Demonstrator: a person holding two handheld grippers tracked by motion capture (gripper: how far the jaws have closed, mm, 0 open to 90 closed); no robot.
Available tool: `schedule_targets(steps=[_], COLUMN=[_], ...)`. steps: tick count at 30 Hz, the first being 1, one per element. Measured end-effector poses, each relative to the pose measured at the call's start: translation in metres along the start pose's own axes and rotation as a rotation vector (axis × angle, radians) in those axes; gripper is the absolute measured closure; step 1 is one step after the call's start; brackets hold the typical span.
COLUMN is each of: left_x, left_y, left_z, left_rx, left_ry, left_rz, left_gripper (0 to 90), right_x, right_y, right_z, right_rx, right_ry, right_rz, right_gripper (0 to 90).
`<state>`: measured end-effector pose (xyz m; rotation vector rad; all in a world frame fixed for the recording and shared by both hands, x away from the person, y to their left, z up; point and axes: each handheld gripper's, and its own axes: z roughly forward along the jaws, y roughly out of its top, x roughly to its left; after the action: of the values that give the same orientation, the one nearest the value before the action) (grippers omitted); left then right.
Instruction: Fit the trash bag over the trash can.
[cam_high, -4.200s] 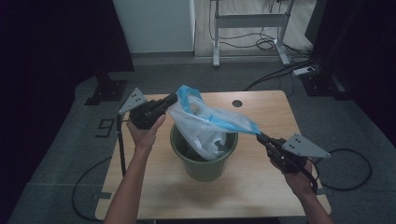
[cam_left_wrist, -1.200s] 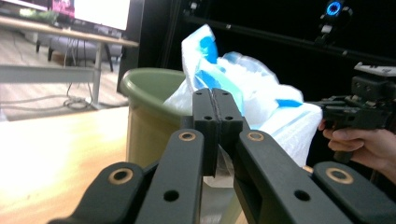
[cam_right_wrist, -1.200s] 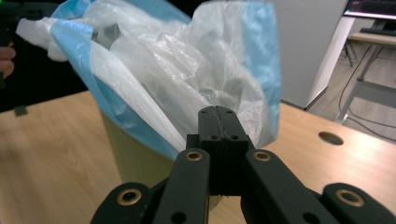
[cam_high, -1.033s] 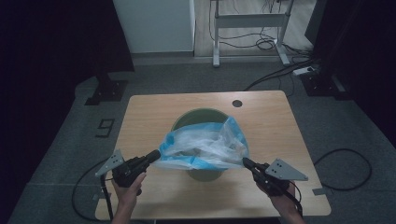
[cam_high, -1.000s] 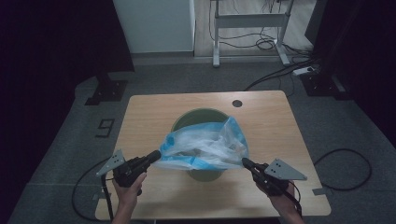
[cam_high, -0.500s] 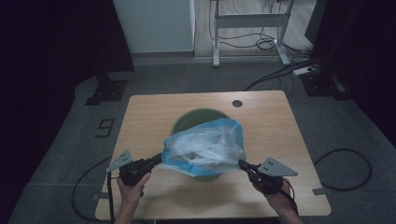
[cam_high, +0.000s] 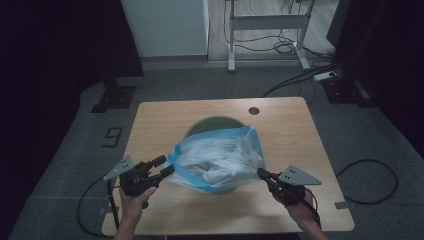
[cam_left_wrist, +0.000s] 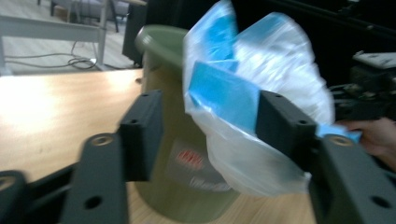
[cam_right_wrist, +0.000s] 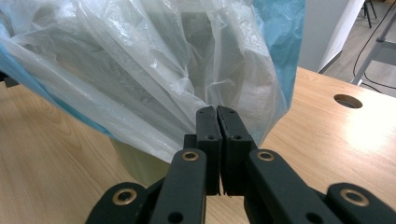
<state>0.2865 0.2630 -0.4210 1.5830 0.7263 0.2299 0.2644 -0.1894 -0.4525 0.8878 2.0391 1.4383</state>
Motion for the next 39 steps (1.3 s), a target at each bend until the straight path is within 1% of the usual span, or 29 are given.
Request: schedule_targets(steps=[1,3,4,6,7,8,10,13,15,16,17,18,19,20,22,25,27,29,31,33,35,36,39], left_x=[-0.002,-0.004,-0.005,-0.008,-0.009,-0.008,-0.006,-0.001,0.004,0.006,0.009,0.011,0.013,0.013,0.014,0.012,0.011,0.010,0.010,0.011,0.013,0.014,0.015], left_y=[0.005,0.016,0.021,0.032,0.037,0.041,0.050,0.060,0.066,0.068,0.070,0.072,0.074,0.075,0.076,0.073,0.069,0.065,0.062,0.061,0.061,0.062,0.063], left_z=[0.000,0.001,0.002,0.004,0.005,0.007,0.011,0.023,0.034,0.039,0.044,0.048,0.052,0.055,0.060,0.066,0.068,0.068,0.068,0.067,0.066,0.065,0.065], left_rx=[-0.003,0.004,0.004,0.017,0.024,0.028,0.039,0.071,0.110,0.120,0.129,0.145,0.161,0.180,0.235,0.298,0.322,0.326,0.322,0.299,0.269,0.262,0.249], left_ry=[-0.015,-0.024,-0.017,0.005,0.004,0.001,0.010,0.011,0.003,0.000,-0.011,-0.023,-0.022,-0.016,-0.021,0.003,0.026,0.033,0.039,0.042,0.035,0.035,0.045], left_rz=[0.005,0.015,0.028,0.069,0.078,0.080,0.086,0.083,0.070,0.061,0.056,0.051,0.054,0.065,0.089,0.123,0.146,0.155,0.161,0.157,0.137,0.132,0.126], left_gripper=[36.6,34.3,33.9,33.0,31.8,31.1,31.2,31.4,31.1,31.4,32.1,33.3,34.5,36.4,42.1,52.9,60.2,68.1,76.7,83.0,85.4,85.7,87.5], right_x=[0.000,0.001,0.000,-0.001,-0.002,-0.003,-0.004,-0.005,-0.005,-0.004,-0.004,-0.005,-0.005,-0.005,-0.005,-0.005,-0.004,-0.004,-0.003,-0.002,-0.002,-0.002,-0.007], right_y=[0.000,0.001,0.000,0.000,0.000,-0.001,-0.001,-0.001,-0.001,-0.002,-0.002,-0.003,-0.003,-0.004,-0.004,-0.003,-0.002,-0.001,-0.001,0.000,0.002,0.005,0.017], right_z=[0.000,0.001,0.001,0.001,0.001,0.001,0.000,0.000,0.000,0.000,0.000,0.001,0.001,0.001,0.003,0.003,0.002,0.000,-0.001,-0.004,-0.008,-0.011,-0.018], right_rx=[0.001,0.003,0.005,0.000,0.000,-0.001,-0.002,-0.001,-0.001,0.000,0.000,0.000,-0.002,-0.003,-0.001,-0.007,-0.010,-0.017,-0.026,-0.046,-0.083,-0.104,-0.150], right_ry=[0.000,-0.001,0.002,0.004,0.001,-0.001,-0.005,-0.007,-0.008,-0.007,-0.006,-0.005,-0.006,-0.006,-0.004,-0.003,0.000,-0.001,0.005,0.021,0.038,0.038,0.027], right_rz=[-0.003,-0.012,-0.010,-0.006,-0.004,-0.003,-0.001,-0.003,-0.004,-0.005,-0.006,-0.005,-0.002,0.000,0.003,0.004,-0.001,0.001,0.005,-0.004,0.000,0.005,0.020], right_gripper=[86.9,86.9,86.8,86.7,86.8,86.8,86.8,86.8,86.7,86.7,86.6,86.4,86.3,86.0,85.7,84.9,83.9,82.8,78.9,66.5,55.0,50.5,43.4])
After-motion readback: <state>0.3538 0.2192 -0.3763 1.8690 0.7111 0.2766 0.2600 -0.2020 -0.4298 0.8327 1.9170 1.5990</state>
